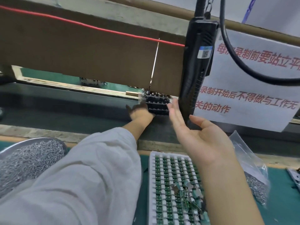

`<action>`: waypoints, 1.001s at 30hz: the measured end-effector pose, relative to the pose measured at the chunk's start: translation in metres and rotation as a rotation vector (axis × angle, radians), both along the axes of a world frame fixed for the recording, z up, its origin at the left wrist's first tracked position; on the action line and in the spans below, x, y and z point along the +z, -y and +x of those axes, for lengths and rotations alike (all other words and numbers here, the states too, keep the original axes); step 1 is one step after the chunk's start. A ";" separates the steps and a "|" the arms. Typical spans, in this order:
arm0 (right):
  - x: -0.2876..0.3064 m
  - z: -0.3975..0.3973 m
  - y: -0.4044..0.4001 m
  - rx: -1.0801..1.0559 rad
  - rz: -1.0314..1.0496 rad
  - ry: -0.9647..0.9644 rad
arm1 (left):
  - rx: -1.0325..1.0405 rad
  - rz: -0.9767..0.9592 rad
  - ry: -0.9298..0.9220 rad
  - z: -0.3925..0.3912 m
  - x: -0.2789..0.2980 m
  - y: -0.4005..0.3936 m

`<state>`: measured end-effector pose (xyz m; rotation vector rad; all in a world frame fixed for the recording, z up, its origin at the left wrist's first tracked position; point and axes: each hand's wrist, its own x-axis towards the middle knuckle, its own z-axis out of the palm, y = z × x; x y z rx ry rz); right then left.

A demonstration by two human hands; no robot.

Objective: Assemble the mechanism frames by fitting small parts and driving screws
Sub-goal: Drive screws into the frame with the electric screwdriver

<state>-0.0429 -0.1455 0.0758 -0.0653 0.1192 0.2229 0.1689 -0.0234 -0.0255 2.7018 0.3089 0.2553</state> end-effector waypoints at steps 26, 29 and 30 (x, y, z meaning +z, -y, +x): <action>0.009 -0.018 -0.004 -0.093 0.002 -0.112 | -0.498 -0.194 0.279 -0.163 0.054 -0.044; 0.010 -0.018 -0.003 -0.070 0.013 -0.107 | -0.494 -0.117 0.136 -0.154 0.063 -0.040; 0.010 -0.017 -0.002 -0.063 0.012 -0.108 | -0.473 -0.095 0.129 -0.152 0.063 -0.039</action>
